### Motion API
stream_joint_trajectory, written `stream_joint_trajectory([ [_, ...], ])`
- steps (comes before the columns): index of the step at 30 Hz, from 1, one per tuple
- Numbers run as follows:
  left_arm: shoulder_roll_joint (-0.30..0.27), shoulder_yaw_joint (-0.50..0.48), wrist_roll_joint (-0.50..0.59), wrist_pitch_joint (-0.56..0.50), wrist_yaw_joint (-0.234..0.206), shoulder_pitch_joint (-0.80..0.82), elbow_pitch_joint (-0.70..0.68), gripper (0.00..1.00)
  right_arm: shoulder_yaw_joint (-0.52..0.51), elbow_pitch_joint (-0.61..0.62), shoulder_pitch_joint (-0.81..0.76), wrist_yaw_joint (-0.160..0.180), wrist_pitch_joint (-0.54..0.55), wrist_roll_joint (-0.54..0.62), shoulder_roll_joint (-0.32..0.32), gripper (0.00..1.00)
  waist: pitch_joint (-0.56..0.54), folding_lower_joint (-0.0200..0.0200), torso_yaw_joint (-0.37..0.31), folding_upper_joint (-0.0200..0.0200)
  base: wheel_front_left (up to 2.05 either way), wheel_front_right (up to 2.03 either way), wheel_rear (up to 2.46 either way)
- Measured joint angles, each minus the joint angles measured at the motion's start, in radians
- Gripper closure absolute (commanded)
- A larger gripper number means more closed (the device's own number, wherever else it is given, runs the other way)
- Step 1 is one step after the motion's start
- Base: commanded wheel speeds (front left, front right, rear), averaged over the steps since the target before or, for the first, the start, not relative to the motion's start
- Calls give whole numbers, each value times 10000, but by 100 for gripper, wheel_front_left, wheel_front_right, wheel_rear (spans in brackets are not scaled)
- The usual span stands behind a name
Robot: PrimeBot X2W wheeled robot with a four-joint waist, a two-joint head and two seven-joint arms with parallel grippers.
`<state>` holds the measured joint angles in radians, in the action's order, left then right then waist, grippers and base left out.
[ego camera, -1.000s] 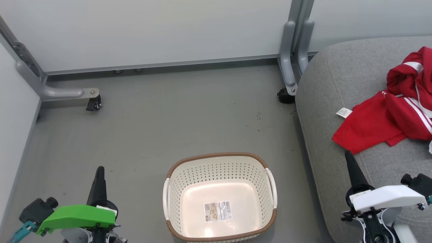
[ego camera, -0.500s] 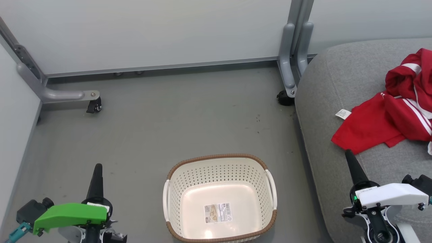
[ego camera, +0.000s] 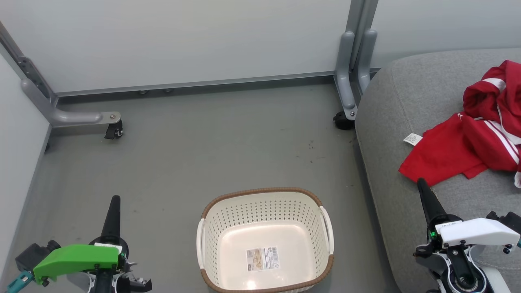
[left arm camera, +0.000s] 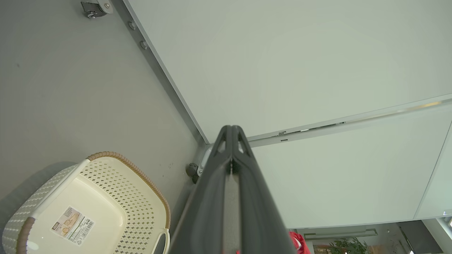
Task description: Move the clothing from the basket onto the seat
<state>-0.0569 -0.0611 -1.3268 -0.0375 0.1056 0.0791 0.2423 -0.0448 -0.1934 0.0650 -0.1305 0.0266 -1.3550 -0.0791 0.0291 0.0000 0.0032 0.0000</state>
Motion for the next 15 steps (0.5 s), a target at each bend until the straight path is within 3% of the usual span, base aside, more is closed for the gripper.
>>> stream_joint_trajectory([
  [15, 23, -215, -1195, -322, 90, 93, 10, 100, -117, -213, 128, 0, 236, -1212, 4, 100, -101, 0, -12, 1, 0, 0, 0],
])
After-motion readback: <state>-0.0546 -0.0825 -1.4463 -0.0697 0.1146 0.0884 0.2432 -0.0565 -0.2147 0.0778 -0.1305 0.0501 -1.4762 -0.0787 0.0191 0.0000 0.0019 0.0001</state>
